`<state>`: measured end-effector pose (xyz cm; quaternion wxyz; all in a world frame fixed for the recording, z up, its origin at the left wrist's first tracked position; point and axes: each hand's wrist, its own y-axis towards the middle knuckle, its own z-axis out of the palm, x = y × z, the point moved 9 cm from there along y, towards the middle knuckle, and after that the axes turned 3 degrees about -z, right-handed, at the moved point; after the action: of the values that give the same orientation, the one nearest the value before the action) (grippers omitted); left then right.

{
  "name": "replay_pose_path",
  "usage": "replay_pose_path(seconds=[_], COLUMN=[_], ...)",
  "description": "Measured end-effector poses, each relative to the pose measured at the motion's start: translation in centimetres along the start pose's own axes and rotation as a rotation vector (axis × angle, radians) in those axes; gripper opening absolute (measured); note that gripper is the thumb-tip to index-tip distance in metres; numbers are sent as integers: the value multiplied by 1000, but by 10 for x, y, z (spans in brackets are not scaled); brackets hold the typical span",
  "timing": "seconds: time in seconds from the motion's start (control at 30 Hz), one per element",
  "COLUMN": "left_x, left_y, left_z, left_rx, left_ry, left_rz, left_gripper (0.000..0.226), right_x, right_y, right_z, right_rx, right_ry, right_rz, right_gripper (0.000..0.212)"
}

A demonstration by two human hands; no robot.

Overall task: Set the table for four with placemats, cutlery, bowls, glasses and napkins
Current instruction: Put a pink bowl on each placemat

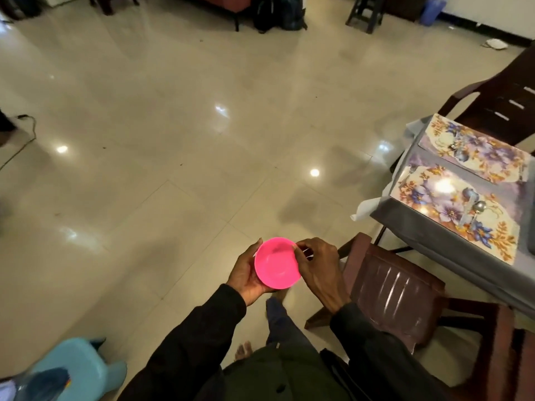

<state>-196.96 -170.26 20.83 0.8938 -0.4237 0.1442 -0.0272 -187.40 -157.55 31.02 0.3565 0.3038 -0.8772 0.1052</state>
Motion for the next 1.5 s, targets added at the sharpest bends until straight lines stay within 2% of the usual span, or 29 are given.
replay_pose_path(seconds=[0.4,0.67,0.83,0.97,1.3,1.5], left_x=[-108,-147,-156,-163,-184,-164], left_y=[146,217,264,308,401,431], left_z=[129,223,276,319,442,493], left_rx=[21,72,70,93,197,257], left_ry=[170,291,358,418,696,819], left_rz=[-128,-176,-245,-329,-528,-653], left_gripper=[59,63,55,61,40,32], right_x=[-66,-108,-138,-168,-225,-249], right_y=[182,270,308,341,406,411], right_z=[-39,-86,-116,-137,-187,-213], right_rx=[-123,-200,-276,-350,-573,-729], right_ry=[45,-30,-49,-63,-84,-93], right_rz=[161,233,296,368,640,747], right_gripper=[25,24,23,24,22,24])
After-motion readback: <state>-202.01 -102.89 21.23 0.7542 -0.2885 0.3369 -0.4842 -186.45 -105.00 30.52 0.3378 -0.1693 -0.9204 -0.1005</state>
